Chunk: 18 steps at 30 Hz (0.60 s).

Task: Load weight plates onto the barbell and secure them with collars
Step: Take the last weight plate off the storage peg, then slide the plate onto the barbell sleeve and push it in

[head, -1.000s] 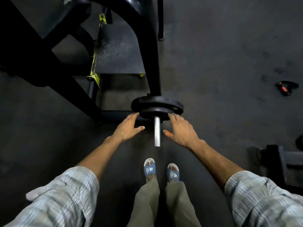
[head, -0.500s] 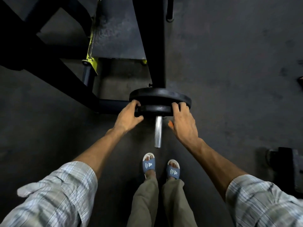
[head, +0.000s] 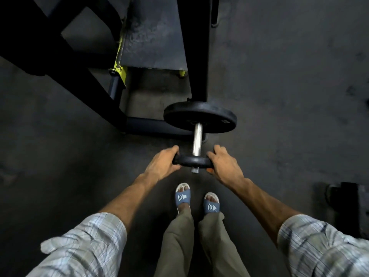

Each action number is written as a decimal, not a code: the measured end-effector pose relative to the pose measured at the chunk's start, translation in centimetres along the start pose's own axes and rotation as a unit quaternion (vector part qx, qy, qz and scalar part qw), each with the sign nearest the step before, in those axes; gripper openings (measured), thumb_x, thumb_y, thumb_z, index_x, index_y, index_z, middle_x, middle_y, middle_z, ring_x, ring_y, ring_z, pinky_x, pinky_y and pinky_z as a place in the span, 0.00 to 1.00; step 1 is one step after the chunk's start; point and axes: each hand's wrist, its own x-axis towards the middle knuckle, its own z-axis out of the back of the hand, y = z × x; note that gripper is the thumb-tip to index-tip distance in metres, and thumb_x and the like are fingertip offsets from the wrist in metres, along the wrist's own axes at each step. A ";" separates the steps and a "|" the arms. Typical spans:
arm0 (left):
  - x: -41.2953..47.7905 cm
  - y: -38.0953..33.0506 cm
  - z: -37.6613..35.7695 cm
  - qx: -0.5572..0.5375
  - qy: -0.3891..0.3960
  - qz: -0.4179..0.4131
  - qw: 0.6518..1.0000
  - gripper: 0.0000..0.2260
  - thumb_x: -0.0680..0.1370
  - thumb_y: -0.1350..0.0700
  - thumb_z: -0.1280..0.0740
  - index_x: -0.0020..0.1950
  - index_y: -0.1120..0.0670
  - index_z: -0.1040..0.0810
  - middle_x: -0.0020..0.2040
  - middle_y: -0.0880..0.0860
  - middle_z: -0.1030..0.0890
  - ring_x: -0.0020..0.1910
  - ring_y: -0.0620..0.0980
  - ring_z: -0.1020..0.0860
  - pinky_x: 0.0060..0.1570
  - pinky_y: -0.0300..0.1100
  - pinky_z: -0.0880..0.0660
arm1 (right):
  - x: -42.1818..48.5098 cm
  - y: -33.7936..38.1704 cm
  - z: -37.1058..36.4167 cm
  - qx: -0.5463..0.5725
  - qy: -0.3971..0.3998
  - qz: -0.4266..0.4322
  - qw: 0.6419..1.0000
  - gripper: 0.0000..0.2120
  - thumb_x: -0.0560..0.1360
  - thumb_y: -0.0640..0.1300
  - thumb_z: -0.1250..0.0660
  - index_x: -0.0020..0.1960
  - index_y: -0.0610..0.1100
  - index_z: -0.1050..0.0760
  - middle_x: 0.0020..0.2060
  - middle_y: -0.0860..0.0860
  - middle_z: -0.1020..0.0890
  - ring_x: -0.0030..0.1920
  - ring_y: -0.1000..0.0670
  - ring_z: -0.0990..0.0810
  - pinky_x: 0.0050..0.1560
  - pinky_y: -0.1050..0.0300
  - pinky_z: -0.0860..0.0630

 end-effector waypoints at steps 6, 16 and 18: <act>-6.9 -0.4 -2.9 0.001 0.031 0.038 0.999 0.14 0.71 0.51 0.26 0.50 0.50 0.30 0.48 0.53 0.17 0.46 0.57 0.17 0.44 0.48 0.22 | -4.4 0.9 -2.8 0.021 0.042 0.042 0.998 0.16 0.76 0.49 0.28 0.60 0.43 0.25 0.57 0.46 0.28 0.58 0.43 0.23 0.51 0.44 0.22; -30.1 -3.8 0.8 -0.147 -0.140 0.138 0.969 0.11 0.69 0.52 0.26 0.46 0.47 0.26 0.38 0.46 0.20 0.38 0.47 0.20 0.38 0.45 0.25 | -15.4 11.0 2.9 0.071 0.071 0.224 0.970 0.14 0.69 0.51 0.30 0.51 0.46 0.25 0.50 0.51 0.27 0.48 0.42 0.20 0.46 0.44 0.23; -34.7 -4.2 2.2 -0.166 -0.189 0.142 0.957 0.11 0.68 0.51 0.27 0.49 0.46 0.22 0.40 0.44 0.18 0.40 0.45 0.19 0.42 0.46 0.22 | -17.5 13.9 4.5 0.094 0.062 0.260 0.959 0.13 0.67 0.53 0.32 0.49 0.50 0.26 0.47 0.54 0.27 0.45 0.46 0.21 0.45 0.41 0.22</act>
